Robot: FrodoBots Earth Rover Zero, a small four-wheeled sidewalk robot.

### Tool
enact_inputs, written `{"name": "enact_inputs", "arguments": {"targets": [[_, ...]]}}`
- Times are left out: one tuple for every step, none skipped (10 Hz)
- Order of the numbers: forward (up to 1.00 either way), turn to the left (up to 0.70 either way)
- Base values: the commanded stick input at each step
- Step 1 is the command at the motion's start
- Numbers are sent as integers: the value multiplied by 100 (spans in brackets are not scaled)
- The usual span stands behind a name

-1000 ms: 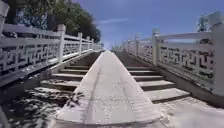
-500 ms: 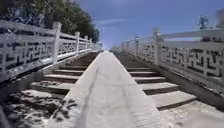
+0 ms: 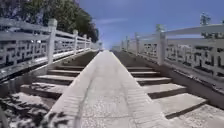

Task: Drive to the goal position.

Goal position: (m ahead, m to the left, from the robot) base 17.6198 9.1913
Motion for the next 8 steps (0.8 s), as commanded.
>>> {"name": "enact_inputs", "arguments": {"targets": [[45,0],[45,0],[45,0],[45,0],[45,0],[45,0],[45,0],[45,0]]}}
